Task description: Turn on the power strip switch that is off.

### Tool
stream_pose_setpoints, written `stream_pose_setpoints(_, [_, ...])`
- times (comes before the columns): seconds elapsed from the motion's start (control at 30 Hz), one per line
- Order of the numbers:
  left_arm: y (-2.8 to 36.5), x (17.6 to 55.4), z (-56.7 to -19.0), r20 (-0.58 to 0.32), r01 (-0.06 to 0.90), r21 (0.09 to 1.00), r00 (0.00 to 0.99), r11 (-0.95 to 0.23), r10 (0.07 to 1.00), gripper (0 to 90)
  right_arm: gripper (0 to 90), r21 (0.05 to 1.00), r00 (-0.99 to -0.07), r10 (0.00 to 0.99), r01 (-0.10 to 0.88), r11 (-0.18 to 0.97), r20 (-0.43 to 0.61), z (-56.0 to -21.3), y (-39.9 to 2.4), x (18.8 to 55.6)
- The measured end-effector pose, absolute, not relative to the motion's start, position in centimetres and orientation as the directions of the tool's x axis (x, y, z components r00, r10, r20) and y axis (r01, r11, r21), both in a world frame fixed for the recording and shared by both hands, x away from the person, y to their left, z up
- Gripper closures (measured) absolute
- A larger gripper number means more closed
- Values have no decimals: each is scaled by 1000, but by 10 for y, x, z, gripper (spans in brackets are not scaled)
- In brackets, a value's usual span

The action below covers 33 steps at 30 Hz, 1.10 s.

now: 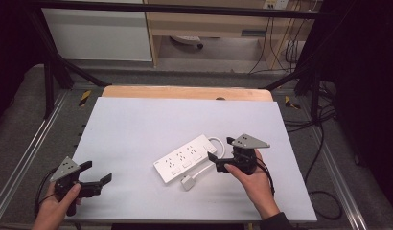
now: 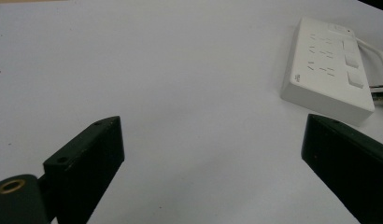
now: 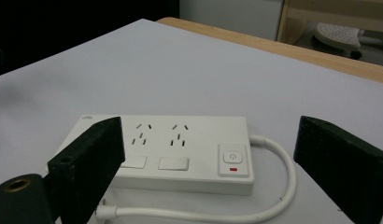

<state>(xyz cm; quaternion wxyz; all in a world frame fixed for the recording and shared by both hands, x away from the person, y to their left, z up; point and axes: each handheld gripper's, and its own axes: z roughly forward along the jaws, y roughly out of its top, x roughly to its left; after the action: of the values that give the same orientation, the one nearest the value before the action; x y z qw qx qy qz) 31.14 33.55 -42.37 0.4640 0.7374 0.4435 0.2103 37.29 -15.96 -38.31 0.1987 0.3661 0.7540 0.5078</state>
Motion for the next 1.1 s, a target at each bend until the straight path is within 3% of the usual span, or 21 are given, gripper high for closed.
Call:
stream_pose_setpoints(0.33, [336,311,-424,-102,461,870,519,-177,849,61,199,906,-664,744,357,229,74,-386,-152,373])
stream_pose_setpoints(0.9, [335,312,-424,-99,461,868,524,-184,846,61,528,901,-664,745,358,244,62,-394,-147,374])
stream_pose_setpoints(1.1, [335,312,-424,-97,461,867,525,-187,845,61,598,901,-665,744,358,245,61,-398,-146,375])
